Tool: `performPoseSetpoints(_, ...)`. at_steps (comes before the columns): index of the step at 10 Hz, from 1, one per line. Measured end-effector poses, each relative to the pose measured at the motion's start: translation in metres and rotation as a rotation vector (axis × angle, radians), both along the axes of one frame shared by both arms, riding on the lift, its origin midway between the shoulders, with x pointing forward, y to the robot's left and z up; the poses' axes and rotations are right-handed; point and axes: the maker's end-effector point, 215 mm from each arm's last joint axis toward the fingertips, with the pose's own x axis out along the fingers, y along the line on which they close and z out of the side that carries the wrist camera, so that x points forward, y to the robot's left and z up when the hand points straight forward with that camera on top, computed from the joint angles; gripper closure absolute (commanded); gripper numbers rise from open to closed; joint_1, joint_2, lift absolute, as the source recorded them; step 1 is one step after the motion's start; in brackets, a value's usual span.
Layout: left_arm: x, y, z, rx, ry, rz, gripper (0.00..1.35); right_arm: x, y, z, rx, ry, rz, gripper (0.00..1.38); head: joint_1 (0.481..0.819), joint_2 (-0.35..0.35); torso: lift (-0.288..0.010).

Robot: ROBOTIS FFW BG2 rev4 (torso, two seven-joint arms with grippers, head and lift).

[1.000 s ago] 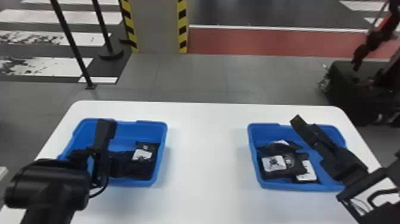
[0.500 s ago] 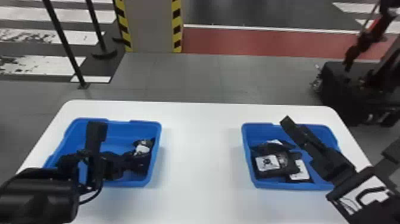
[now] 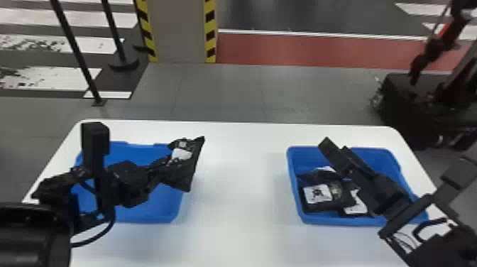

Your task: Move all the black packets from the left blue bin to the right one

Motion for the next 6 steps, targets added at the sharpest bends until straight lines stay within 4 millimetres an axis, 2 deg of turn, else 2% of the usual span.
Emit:
performPoseSetpoints(3,0.002,-0.070,0.055,-0.111,-0.096,-0.147,1.20,0.009,0.041,-0.005,0.028,0.023,0.119,0.30,0.695,-0.075,-0.110)
performPoseSetpoints(4,0.003,-0.088,0.064,-0.132,-0.107,-0.185,1.20,0.010,0.051,-0.010,0.017,0.044,0.155,0.29,0.695,-0.085,-0.110)
performPoseSetpoints(6,0.007,-0.119,0.067,-0.171,-0.097,-0.252,1.20,0.022,0.057,-0.010,-0.013,0.041,0.197,0.13,0.695,-0.111,-0.110)
